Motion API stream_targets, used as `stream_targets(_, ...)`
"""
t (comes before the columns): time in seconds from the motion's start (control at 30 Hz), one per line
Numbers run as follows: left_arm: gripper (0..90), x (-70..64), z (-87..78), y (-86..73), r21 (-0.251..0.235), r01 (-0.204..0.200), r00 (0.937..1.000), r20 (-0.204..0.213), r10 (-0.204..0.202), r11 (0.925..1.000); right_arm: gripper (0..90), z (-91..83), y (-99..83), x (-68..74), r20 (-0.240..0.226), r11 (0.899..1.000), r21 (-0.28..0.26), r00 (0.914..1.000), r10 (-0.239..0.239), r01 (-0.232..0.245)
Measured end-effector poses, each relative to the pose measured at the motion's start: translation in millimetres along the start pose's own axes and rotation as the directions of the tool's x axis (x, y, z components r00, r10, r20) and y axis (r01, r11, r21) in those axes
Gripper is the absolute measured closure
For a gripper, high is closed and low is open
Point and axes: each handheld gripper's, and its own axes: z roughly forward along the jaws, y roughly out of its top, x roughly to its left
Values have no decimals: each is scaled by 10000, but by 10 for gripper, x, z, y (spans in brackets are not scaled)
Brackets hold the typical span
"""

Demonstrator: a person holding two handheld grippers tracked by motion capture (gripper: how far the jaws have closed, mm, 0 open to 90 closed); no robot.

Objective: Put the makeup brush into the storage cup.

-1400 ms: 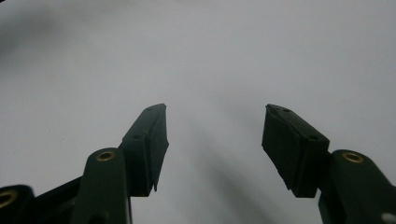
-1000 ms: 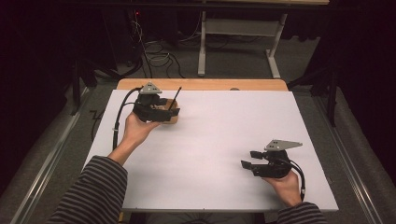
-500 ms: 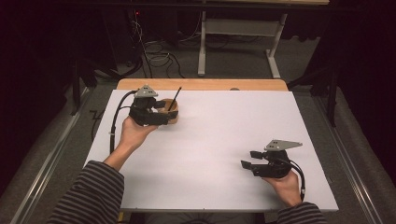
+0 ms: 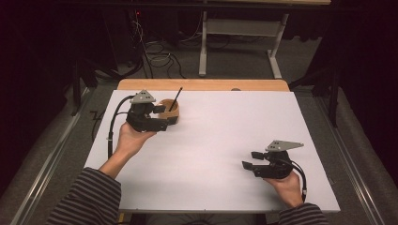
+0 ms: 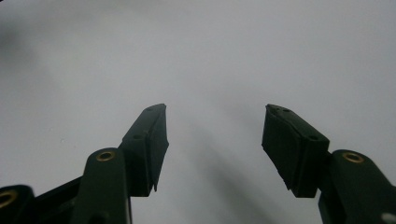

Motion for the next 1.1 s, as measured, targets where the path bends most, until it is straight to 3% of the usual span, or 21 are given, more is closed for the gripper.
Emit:
stream_targets(0.3, 346, -13, -72, -55, -39, 304, 9992, 247, -303, 9995, 419, 0, 2, 3, 6, 10000, -17, 10000, 5, -5)
stream_targets(1.1, 349, -145, -240, -237, -68, 315, 9987, 404, -312, 9995, 419, 8, 3, 2, -6, 10000, 16, 10000, -3, 3)
